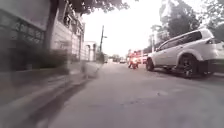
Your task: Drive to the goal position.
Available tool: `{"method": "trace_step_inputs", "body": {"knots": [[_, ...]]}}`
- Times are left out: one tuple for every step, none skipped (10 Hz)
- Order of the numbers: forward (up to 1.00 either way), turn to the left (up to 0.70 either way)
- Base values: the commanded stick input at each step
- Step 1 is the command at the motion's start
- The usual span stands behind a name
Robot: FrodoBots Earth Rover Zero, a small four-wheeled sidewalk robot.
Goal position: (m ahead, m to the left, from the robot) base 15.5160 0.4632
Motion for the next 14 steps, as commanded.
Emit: {"method": "trace_step_inputs", "body": {"knots": [[1.00,0.00],[1.00,0.00],[1.00,0.00],[1.00,0.00],[1.00,0.00],[1.00,0.00],[1.00,0.00],[1.00,0.00],[1.00,0.00],[1.00,0.00],[1.00,0.00],[1.00,0.00],[1.00,0.00],[1.00,0.00]]}}
